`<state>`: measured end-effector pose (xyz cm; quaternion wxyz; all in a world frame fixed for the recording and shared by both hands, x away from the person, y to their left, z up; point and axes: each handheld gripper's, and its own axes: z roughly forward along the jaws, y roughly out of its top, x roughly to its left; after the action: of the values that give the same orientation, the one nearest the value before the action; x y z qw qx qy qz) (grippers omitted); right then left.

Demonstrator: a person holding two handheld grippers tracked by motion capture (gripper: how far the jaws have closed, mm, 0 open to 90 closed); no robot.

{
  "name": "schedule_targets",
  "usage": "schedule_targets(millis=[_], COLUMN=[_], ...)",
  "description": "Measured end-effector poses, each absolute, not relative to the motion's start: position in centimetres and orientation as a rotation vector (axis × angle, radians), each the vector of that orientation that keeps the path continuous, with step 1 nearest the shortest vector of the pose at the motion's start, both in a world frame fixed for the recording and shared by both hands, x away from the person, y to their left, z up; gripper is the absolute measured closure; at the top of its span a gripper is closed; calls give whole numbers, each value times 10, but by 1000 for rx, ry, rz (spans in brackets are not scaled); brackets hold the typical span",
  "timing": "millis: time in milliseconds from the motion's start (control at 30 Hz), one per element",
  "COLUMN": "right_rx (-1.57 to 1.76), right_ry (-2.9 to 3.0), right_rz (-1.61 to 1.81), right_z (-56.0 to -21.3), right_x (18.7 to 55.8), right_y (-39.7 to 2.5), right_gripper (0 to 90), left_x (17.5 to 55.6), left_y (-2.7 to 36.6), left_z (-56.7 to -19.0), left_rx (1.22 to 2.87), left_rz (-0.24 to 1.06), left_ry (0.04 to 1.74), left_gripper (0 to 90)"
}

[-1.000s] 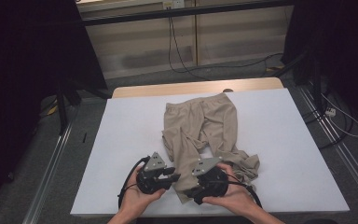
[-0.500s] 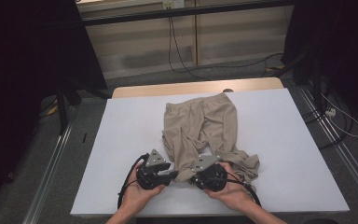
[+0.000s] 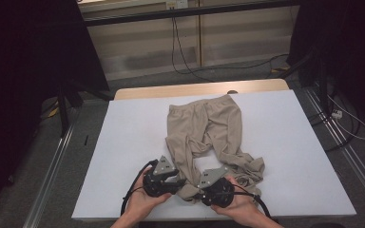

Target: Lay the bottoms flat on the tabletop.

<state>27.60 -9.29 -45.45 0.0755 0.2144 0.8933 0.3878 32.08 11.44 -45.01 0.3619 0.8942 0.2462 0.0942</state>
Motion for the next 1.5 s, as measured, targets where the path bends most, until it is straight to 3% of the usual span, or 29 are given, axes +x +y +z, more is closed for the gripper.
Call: schedule_targets(millis=[33, 133, 667, 733, 800, 933, 967, 1233, 1433, 1500], right_rx=[648, 649, 589, 609, 671, 686, 693, 776, 819, 834], right_ry=[2680, 2694, 2811, 2802, 2770, 2698, 2681, 2610, 2580, 2617], right_rz=[1166, 1179, 1248, 1238, 1240, 1312, 1328, 1411, 1228, 1189], right_z=[-454, -454, -451, -450, -448, -437, -435, -423, -432, -441], right_x=[275, 269, 210, 203, 201, 204, 205, 224, 246, 258], right_y=[-93, -96, -106, -108, -111, -117, -118, -131, -127, -118], right_gripper=[807, 808, 793, 715, 504, 303, 295, 288, 536, 570], left_x=[321, 316, 242, 234, 230, 240, 244, 264, 278, 277], left_y=[113, 112, 123, 126, 131, 138, 139, 147, 131, 126], left_z=[-452, -450, -439, -439, -438, -437, -436, -431, -444, -446], left_rx=[2297, 2313, 2368, 2359, 2339, 2304, 2286, 2234, 2297, 2328], left_rz=[207, 161, -12, -27, -25, 13, 11, 95, 130, 158], left_ry=[639, 639, 607, 602, 623, 674, 694, 751, 745, 727], left_gripper=[600, 847, 867, 866, 852, 804, 774, 649, 601, 602])
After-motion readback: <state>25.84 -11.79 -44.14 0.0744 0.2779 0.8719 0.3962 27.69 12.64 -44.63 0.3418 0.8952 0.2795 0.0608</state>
